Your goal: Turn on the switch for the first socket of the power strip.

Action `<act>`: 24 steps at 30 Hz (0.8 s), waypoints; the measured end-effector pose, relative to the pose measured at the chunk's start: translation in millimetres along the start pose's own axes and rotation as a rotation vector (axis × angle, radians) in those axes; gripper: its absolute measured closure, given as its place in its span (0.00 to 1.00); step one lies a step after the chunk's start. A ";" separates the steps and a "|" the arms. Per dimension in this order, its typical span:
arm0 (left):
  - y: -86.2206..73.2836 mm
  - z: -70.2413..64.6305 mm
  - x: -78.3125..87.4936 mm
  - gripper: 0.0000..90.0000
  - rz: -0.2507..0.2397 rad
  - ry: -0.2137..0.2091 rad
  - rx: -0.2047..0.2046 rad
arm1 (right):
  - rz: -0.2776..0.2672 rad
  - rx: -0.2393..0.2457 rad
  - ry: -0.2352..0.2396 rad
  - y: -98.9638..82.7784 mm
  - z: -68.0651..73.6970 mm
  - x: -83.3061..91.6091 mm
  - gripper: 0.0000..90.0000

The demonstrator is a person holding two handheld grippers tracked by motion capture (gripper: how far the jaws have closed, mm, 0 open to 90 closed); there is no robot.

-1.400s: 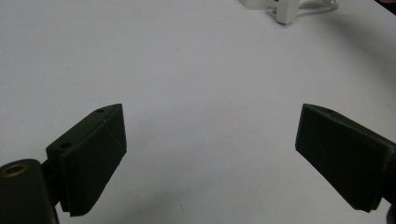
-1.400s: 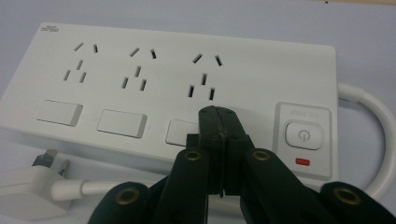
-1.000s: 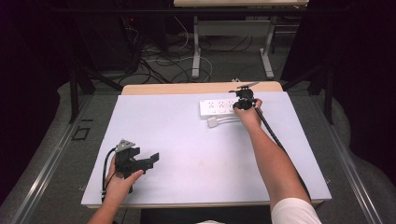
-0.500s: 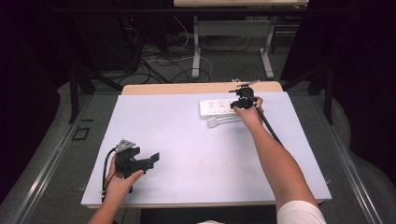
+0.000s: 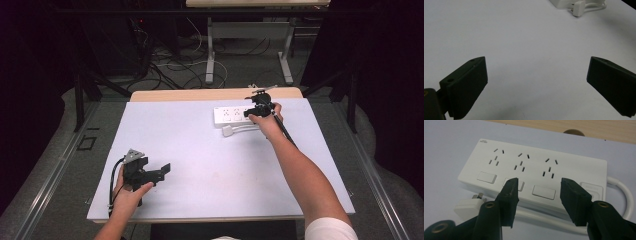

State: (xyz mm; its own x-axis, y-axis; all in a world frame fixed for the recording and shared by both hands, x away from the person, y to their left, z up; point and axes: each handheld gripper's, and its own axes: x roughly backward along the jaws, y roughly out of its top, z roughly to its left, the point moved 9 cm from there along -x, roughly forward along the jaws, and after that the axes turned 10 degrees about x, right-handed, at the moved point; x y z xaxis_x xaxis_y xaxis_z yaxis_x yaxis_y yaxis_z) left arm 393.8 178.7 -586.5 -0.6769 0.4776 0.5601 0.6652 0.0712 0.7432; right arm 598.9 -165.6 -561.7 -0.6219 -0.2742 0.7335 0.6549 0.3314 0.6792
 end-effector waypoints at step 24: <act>0.5 -1.7 -0.7 0.01 -0.012 -0.019 0.020 | -0.052 0.118 0.094 5.9 35.3 44.0 0.44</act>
State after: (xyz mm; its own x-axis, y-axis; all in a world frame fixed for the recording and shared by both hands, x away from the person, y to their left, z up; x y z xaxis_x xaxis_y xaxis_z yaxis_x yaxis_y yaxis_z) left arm 394.1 176.8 -585.9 -0.6790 0.4934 0.5436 0.6630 0.0942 0.7427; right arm 560.2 -143.8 -526.4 -0.6068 -0.3756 0.7005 0.5646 0.4167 0.7125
